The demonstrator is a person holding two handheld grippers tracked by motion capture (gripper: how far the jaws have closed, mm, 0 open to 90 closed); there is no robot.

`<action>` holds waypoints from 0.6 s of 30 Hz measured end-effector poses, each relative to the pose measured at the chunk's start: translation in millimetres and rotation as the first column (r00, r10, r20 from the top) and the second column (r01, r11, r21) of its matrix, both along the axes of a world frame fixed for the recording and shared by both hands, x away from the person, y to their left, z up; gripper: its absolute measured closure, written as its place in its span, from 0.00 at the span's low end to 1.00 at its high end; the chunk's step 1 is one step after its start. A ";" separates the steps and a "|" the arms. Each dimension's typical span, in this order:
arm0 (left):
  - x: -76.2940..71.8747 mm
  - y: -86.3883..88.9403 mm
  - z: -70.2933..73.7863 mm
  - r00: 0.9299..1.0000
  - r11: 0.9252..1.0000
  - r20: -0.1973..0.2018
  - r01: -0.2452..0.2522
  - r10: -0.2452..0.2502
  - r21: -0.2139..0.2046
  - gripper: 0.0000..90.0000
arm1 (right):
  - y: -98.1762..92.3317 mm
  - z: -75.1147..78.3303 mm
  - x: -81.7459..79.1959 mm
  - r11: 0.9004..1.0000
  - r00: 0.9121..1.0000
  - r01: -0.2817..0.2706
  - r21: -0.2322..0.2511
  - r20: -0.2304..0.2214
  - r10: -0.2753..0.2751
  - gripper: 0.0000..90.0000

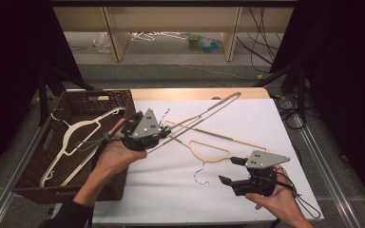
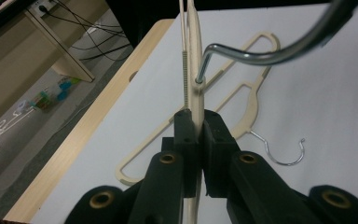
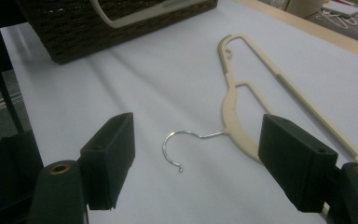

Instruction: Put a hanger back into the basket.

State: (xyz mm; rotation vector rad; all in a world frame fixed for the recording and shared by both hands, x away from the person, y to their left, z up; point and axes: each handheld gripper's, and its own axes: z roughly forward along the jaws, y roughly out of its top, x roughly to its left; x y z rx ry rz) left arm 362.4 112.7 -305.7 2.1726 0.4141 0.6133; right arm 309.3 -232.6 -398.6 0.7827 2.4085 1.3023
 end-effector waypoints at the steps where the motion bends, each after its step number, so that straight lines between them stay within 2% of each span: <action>1: 0.9 5.0 5.1 1.000 1.000 -0.011 -0.004 0.004 -0.015 0.95 | 0.2 -1.2 0.2 1.000 1.000 -0.007 -0.002 -0.003 0.007 0.31; 3: 0.6 15.8 15.5 0.997 0.997 -0.056 -0.049 0.046 -0.062 0.95 | 0.1 -3.3 -0.3 1.000 1.000 -0.010 -0.013 -0.010 0.010 0.31; 4: 0.4 19.8 19.3 0.997 0.996 -0.062 -0.056 0.051 -0.072 0.95 | 0.2 -4.0 -0.7 1.000 1.000 -0.013 -0.012 -0.017 0.013 0.31; 7: -0.2 36.3 33.9 0.992 0.986 -0.113 -0.076 0.060 -0.149 0.95 | 0.0 -5.8 -0.6 1.000 1.000 -0.009 -0.017 -0.016 0.009 0.31; 8: -1.8 42.6 39.9 0.988 0.975 -0.137 -0.092 0.064 -0.205 0.95 | -0.5 -6.3 -0.7 1.000 1.000 -0.011 -0.022 -0.023 0.010 0.31; 11: -5.7 56.5 54.2 0.986 0.959 -0.153 -0.106 0.067 -0.263 0.95 | -0.6 -7.0 -0.4 1.000 1.000 -0.016 -0.021 -0.020 0.015 0.31; 13: -8.3 69.3 65.9 0.982 0.944 -0.174 -0.127 0.075 -0.306 0.95 | -0.9 -8.5 -0.8 0.999 1.000 -0.018 -0.028 -0.023 0.017 0.31; 16: -12.0 87.2 81.6 0.983 0.932 -0.162 -0.140 0.089 -0.334 0.95 | -1.5 -8.5 -0.7 1.000 0.999 -0.019 -0.026 -0.028 0.018 0.31; 18: -13.3 101.2 90.7 0.980 0.926 -0.154 -0.171 0.125 -0.338 0.95 | -2.3 -9.1 -0.1 0.999 1.000 -0.017 -0.027 -0.025 0.017 0.31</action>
